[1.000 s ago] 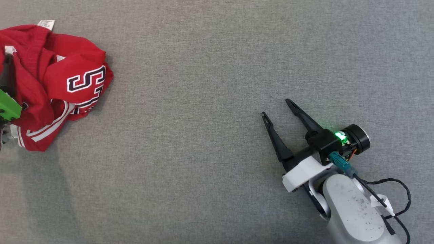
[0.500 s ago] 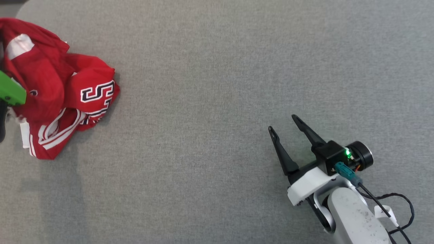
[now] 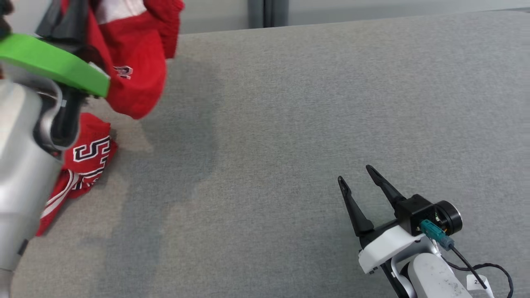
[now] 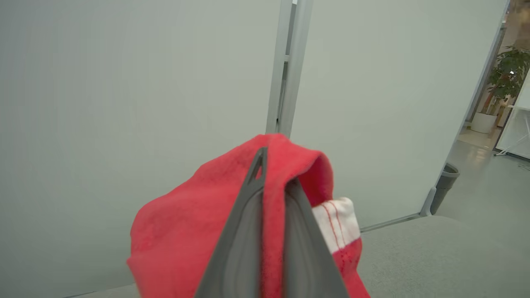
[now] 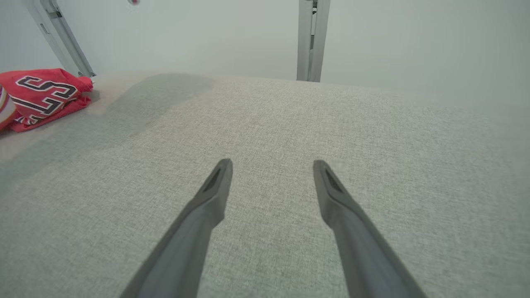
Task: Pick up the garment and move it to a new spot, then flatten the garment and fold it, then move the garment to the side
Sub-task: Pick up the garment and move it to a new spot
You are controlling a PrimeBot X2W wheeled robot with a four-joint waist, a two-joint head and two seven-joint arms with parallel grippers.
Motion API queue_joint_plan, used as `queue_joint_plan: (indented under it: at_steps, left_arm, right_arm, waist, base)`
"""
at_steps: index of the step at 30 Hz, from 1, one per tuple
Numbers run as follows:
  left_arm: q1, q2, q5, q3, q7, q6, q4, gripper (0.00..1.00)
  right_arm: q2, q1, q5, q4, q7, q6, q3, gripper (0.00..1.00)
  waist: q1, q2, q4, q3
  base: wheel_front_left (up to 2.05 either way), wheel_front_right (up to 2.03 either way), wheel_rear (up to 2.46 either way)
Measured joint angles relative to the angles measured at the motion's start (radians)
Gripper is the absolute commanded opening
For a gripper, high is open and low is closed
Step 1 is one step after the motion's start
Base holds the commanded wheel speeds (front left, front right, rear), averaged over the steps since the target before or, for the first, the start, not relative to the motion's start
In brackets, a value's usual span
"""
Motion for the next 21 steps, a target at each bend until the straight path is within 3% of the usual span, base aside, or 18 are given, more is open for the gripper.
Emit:
queue_joint_plan:
  at_steps: [11,16,17,18,19,20,21]
  left_arm:
    - [0.12,-0.225,0.069,-0.141,0.0,0.0,-0.03,0.0]
    - [0.158,-0.288,0.107,-0.166,0.0,0.0,0.011,0.0]
    - [0.168,-0.294,0.117,-0.165,0.0,0.0,0.027,0.09]
    - [0.179,-0.301,0.121,-0.161,0.0,0.0,0.041,0.53]
    - [0.191,-0.305,0.133,-0.156,0.0,0.0,0.055,0.83]
    - [0.203,-0.309,0.153,-0.143,0.0,0.0,0.072,1.0]
    - [0.213,-0.311,0.174,-0.127,0.0,0.0,0.086,1.0]
  right_arm:
    - [0.0,0.02,0.015,-0.029,0.0,0.0,0.015,1.0]
    - [0.0,0.02,0.015,-0.036,0.0,0.0,0.039,1.0]
    - [0.0,0.019,0.015,-0.036,0.0,0.0,0.038,1.0]
    - [0.0,0.018,0.015,-0.037,0.0,0.0,0.037,1.0]
    - [0.0,0.017,0.015,-0.038,0.0,0.0,0.036,1.0]
    - [0.0,0.016,0.014,-0.039,0.0,0.0,0.035,1.0]
    - [0.0,0.016,0.014,-0.04,0.0,0.0,0.032,1.0]
  waist:
    - [0.0,0.0,-0.157,-0.011]
    - [0.0,0.0,-0.219,0.003]
    - [0.0,0.0,-0.23,0.007]
    - [0.0,0.0,-0.238,0.011]
    - [0.0,0.0,-0.247,0.015]
    - [0.0,0.0,-0.254,0.02]
    - [0.0,0.0,-0.26,0.023]
  base:
    - [0.0,0.0,0.0]
    - [0.0,0.0,0.0]
    - [0.0,0.0,0.0]
    - [0.0,0.0,0.0]
    - [0.0,0.0,0.0]
    - [0.0,0.0,0.0]
    - [0.0,0.0,0.0]
